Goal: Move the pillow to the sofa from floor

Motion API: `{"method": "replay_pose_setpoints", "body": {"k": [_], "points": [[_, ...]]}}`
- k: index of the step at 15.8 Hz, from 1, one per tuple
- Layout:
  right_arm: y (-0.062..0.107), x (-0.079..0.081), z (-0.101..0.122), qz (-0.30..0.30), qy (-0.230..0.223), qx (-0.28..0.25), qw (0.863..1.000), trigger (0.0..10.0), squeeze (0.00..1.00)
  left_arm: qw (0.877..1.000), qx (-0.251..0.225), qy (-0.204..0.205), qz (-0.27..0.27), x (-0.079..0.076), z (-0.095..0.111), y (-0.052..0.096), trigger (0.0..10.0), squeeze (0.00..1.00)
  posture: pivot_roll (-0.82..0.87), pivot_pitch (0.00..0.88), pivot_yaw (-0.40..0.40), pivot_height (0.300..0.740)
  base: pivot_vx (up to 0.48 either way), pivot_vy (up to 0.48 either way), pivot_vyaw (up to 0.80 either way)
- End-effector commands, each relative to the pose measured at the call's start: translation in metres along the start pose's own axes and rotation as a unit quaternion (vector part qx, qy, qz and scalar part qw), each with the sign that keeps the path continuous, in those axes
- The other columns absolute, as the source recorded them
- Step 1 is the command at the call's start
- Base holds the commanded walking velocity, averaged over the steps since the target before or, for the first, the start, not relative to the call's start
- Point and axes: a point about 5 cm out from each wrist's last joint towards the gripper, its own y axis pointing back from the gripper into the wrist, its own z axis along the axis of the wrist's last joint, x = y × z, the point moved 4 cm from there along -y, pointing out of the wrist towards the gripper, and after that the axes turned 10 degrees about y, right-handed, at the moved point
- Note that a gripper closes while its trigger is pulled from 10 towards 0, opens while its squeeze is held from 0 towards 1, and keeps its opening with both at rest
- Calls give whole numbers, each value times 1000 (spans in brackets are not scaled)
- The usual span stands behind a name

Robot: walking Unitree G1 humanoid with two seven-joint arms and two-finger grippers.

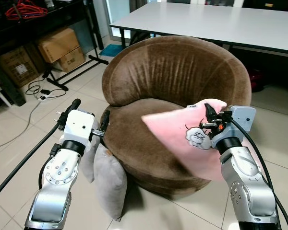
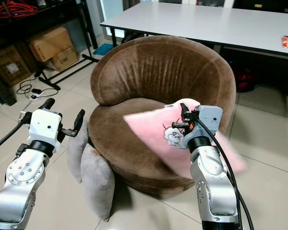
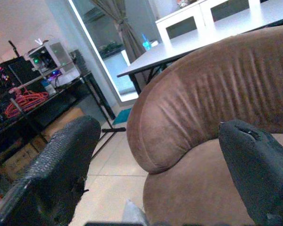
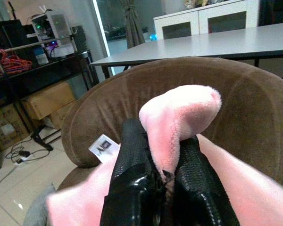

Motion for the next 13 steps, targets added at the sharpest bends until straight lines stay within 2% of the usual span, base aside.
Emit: {"method": "replay_pose_setpoints", "body": {"k": [1, 13], "points": [[-2, 4, 11, 9, -7, -24, 1000, 10000, 0, 1000, 2, -5, 9, 6, -1, 0, 10000, 0, -121, 0, 91, 740, 0, 0, 0], [-2, 4, 11, 9, -7, -24, 1000, 10000, 0, 1000, 2, -5, 9, 6, -1, 0, 10000, 0, -121, 0, 91, 740, 0, 0, 0]]}}
